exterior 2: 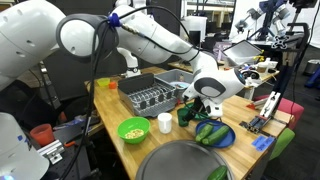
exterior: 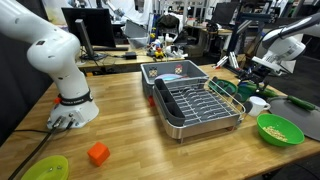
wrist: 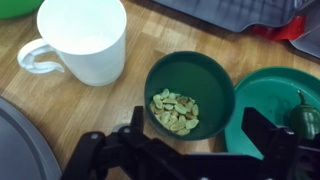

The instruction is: Pour the contents of the green cup into the bowl

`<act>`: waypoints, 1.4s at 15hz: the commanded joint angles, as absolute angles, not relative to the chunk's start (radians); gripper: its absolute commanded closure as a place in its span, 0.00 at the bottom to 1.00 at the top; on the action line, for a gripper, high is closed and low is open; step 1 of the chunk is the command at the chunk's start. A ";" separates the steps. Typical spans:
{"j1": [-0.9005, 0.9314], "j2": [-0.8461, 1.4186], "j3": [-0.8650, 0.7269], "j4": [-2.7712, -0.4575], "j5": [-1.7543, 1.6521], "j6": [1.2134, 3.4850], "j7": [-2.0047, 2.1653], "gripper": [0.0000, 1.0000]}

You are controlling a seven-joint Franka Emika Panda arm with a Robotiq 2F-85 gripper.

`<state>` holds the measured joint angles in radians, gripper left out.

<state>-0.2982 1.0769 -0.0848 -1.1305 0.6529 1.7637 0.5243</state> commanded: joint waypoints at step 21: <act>-0.324 1.224 -0.039 -0.917 0.647 1.504 0.591 0.00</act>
